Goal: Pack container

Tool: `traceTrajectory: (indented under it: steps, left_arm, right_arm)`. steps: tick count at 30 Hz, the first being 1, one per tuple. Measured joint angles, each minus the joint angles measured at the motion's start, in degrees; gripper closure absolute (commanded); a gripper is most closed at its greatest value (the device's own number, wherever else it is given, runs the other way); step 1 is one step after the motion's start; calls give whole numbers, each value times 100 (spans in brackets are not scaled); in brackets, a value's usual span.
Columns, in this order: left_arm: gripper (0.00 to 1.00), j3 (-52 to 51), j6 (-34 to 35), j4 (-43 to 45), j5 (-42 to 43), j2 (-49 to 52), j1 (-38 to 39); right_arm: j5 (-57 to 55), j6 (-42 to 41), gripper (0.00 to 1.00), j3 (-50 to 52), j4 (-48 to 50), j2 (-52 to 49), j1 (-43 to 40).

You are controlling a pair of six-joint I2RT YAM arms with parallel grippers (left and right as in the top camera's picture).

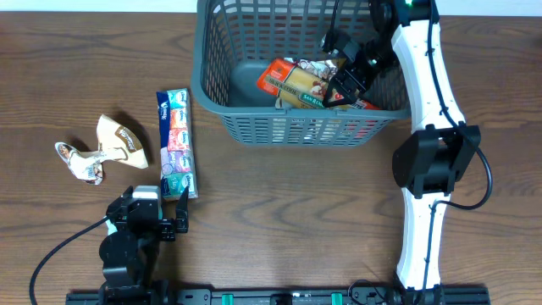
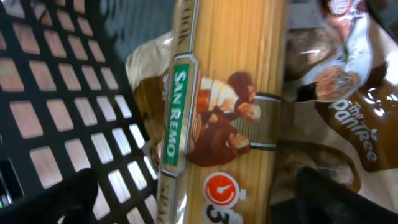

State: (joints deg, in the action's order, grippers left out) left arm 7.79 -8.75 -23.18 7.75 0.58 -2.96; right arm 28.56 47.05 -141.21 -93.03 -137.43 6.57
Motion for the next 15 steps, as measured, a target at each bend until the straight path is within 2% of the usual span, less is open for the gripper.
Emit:
traceTrajectory:
  steps: [4, 7, 15]
  left_arm:
    - [1, 0, 0, 0, 2, 0, 0]
    - [1, 0, 0, 0, 2, 0, 0]
    - [1, 0, 0, 0, 2, 0, 0]
  right_arm:
    - [15, -133, 1, -52, 74, 0, 0]
    - [13, -337, 1, -380, 101, 0, 0]
    - [-17, -1176, 1, -2549, 638, 2, -22]
